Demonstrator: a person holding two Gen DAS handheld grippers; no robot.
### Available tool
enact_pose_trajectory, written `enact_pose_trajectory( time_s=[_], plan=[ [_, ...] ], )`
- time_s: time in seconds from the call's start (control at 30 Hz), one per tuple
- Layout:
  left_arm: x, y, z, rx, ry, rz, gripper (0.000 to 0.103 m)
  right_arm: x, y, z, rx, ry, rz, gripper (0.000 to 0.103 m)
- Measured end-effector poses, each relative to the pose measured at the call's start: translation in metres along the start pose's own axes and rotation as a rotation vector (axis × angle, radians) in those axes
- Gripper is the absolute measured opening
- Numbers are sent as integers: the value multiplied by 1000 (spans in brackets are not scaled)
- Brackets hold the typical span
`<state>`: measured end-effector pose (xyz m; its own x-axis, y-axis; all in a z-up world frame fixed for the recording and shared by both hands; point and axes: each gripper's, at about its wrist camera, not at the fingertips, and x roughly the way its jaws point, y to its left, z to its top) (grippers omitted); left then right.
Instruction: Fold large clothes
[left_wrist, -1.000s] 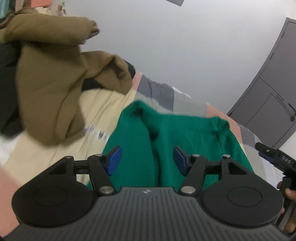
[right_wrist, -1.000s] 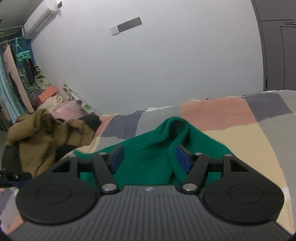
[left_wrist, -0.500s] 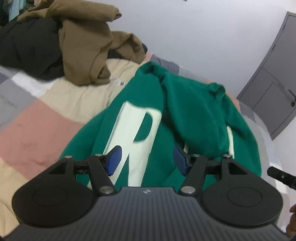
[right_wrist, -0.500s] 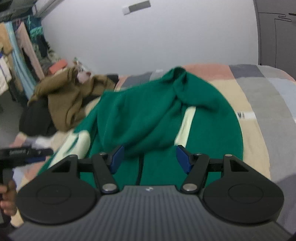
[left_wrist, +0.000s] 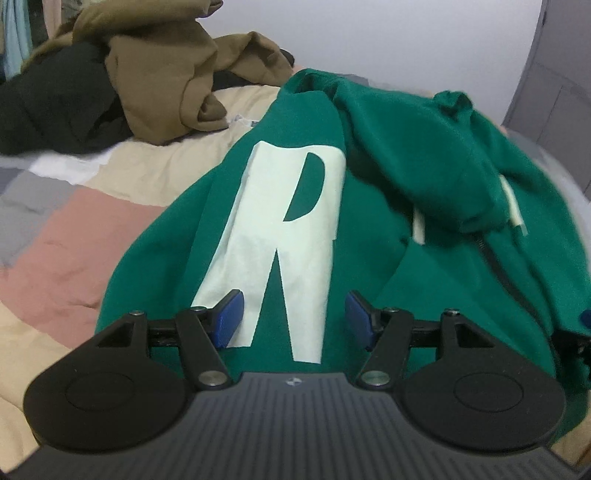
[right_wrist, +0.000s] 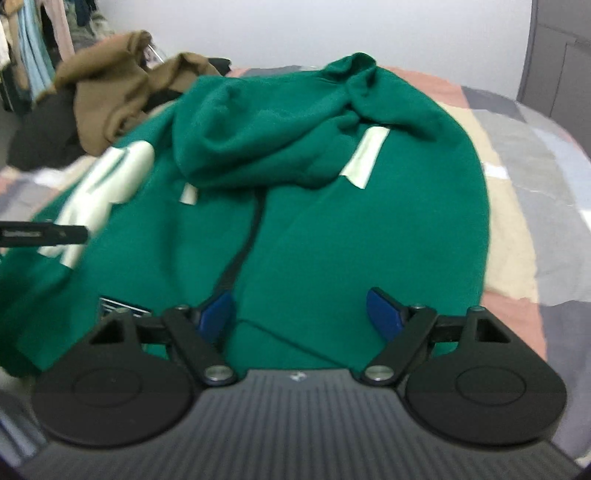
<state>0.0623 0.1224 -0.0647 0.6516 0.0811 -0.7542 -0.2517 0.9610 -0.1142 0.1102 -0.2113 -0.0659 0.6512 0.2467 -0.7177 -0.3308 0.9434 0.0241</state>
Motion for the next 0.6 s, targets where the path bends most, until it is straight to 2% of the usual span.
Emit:
enact_pose_trajectory(
  time_s=[0.07, 0.17, 0.2, 0.27, 0.3, 0.33, 0.4, 0.5, 0.6],
  plan=[
    [4, 0, -1, 3, 2, 31, 63, 5, -4, -1, 9, 10, -28, 77],
    [10, 0, -5, 7, 1, 66, 55, 8, -9, -1, 25, 17, -27, 62],
    [10, 0, -6, 7, -3, 75, 50, 7, -9, 0, 28, 13, -23, 50],
    [9, 0, -7, 5, -17, 92, 36, 4, -10, 1, 31, -1, -29, 37],
    [7, 4, -7, -17, -21, 88, 27, 2, -11, 2, 39, -9, -36, 32],
    [6, 9, -5, -47, -26, 78, 18, -1, -13, 1, 52, -16, -38, 31],
    [0, 17, -4, -91, -48, 78, 12, -8, -21, 4, 90, -33, -37, 27],
    [-14, 31, 2, -159, -105, 69, 8, -22, -38, 14, 153, -72, -35, 25],
    [-24, 50, 12, -225, -156, 83, 6, -39, -57, 31, 160, -130, -63, 24]
  ],
)
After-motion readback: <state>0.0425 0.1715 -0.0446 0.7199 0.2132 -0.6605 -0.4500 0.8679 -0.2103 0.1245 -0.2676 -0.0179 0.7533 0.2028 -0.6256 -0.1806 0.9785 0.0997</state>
